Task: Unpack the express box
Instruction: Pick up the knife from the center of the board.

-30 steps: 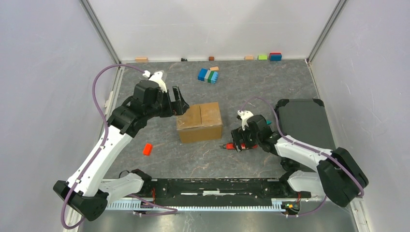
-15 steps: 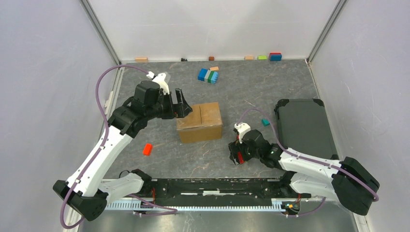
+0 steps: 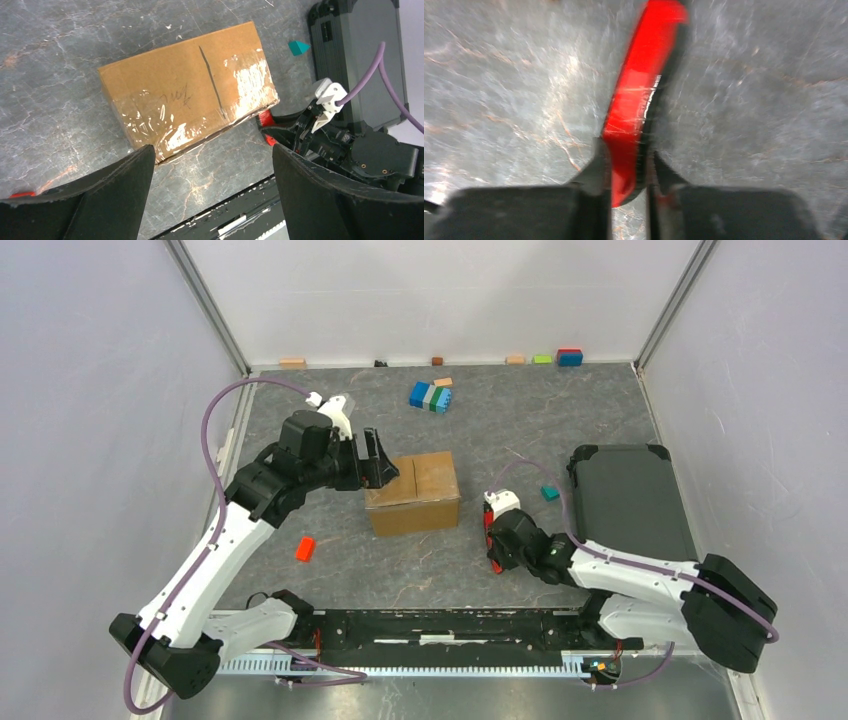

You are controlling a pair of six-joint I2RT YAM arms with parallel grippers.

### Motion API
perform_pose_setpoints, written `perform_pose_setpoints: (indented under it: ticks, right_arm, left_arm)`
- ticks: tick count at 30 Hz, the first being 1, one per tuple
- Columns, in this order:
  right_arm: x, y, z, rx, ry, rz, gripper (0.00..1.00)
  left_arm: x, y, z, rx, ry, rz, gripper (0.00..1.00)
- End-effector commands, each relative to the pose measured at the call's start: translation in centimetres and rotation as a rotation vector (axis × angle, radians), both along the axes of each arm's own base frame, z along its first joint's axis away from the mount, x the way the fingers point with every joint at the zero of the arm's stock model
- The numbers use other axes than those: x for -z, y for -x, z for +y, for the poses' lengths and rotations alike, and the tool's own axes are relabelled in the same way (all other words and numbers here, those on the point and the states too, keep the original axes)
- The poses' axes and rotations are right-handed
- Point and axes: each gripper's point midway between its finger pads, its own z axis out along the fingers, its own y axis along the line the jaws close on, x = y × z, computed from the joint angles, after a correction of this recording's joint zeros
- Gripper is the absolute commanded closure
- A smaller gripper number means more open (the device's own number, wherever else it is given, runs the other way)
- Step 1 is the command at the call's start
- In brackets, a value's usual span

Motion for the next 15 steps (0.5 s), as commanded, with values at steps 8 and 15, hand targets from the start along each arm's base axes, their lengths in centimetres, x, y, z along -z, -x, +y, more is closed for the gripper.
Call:
perform_pose_setpoints:
  ticks: [8, 15]
  right_arm:
    - [-10.6, -1.4, 0.4, -0.060, -0.033, -0.141, 1.00]
    - [-9.2, -2.6, -1.3, -0.029, 0.085, -0.179, 0.76]
  left_arm:
    - [-3.2, 1.2, -4.4, 0.155, 0.200, -0.003, 0.05]
    - [-2.3, 1.1, -5.2, 0.164, 0.227, 0.018, 0.05]
